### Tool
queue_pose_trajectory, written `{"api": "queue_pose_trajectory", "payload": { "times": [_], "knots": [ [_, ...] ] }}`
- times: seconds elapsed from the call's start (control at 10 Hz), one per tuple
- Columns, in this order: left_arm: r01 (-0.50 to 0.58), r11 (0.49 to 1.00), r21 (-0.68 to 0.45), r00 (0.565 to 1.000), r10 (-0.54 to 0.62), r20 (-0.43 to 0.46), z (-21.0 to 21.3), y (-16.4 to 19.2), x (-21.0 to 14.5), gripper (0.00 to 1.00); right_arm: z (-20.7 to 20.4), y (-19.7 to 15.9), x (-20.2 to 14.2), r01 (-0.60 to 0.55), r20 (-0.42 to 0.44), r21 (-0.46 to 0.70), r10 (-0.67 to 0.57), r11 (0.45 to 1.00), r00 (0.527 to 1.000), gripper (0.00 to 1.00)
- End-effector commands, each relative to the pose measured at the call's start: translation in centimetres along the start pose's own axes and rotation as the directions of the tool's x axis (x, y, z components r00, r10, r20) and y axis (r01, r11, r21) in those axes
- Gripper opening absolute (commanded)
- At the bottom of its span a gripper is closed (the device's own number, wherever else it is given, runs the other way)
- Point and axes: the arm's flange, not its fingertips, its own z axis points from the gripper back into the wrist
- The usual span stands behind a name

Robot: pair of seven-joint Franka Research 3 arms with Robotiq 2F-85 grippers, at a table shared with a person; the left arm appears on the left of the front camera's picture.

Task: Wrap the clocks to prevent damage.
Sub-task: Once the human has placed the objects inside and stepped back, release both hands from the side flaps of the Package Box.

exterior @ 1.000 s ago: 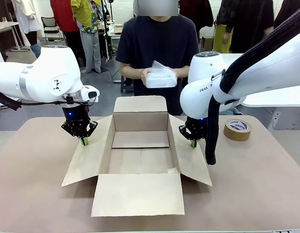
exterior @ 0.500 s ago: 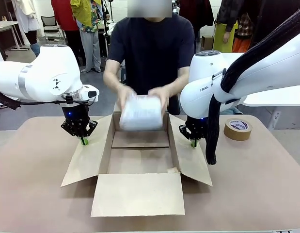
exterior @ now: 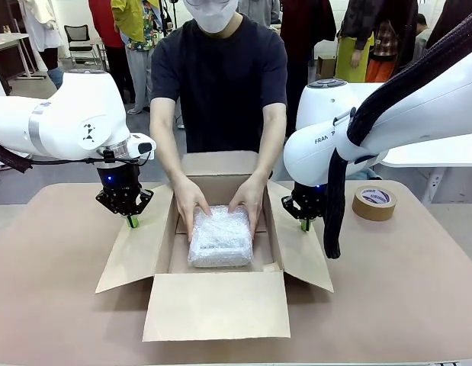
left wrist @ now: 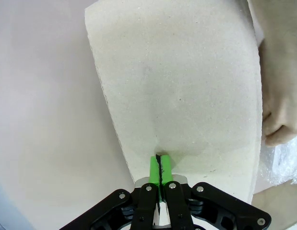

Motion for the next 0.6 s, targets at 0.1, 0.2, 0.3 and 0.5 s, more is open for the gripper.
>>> {"api": "queue_pose_trajectory", "payload": {
  "times": [0.1, 0.2, 0.3, 0.5],
  "knots": [
    [0.000, 1.000, 0.000, 1.000, 0.000, 0.001, 0.03, -0.02, -0.01, 0.00, -0.23, 0.09, -0.07, 0.002, -0.003, -0.001, -0.002, 1.000, 1.000, 0.01],
    [0.000, 1.000, 0.000, 1.000, 0.000, 0.001, 0.03, -0.02, -0.01, 0.00, -0.23, 0.09, -0.07, 0.002, -0.003, -0.001, -0.002, 1.000, 1.000, 0.01],
    [0.000, 1.000, 0.000, 1.000, 0.000, 0.001, 0.03, -0.02, -0.01, 0.00, -0.23, 0.09, -0.07, 0.002, -0.003, -0.001, -0.002, 1.000, 1.000, 0.01],
    [0.000, 1.000, 0.000, 1.000, 0.000, 0.001, 0.03, -0.02, -0.01, 0.00, -0.23, 0.09, -0.07, 0.002, -0.003, -0.001, -0.002, 1.000, 1.000, 0.01]
  ]
}}
